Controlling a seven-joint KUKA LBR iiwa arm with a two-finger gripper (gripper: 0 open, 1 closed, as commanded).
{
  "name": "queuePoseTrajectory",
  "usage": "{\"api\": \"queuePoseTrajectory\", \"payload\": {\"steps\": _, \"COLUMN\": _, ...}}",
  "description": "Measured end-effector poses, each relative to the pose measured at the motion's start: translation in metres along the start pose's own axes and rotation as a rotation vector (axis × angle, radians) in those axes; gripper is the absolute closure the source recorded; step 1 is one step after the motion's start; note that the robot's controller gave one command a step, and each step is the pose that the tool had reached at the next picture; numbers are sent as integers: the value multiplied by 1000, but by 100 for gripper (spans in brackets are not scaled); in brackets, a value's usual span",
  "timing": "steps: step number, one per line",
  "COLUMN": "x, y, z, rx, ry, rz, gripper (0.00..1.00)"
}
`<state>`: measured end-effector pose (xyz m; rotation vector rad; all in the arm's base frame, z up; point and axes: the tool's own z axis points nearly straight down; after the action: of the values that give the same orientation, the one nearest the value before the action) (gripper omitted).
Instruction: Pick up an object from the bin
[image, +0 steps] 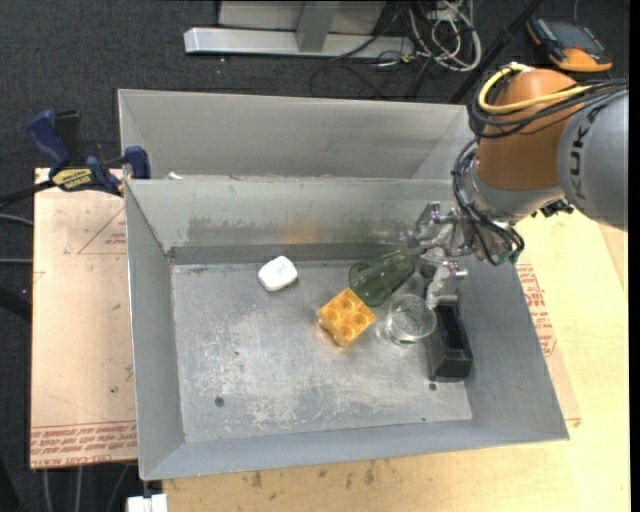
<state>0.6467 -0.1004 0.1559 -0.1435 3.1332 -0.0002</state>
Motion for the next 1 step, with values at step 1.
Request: {"api": "queuePoseTrajectory", "payload": {"steps": 1, "x": 32, "y": 41, "z": 0, "rx": -3, "ry": 6, "rz": -231, "gripper": 0}}
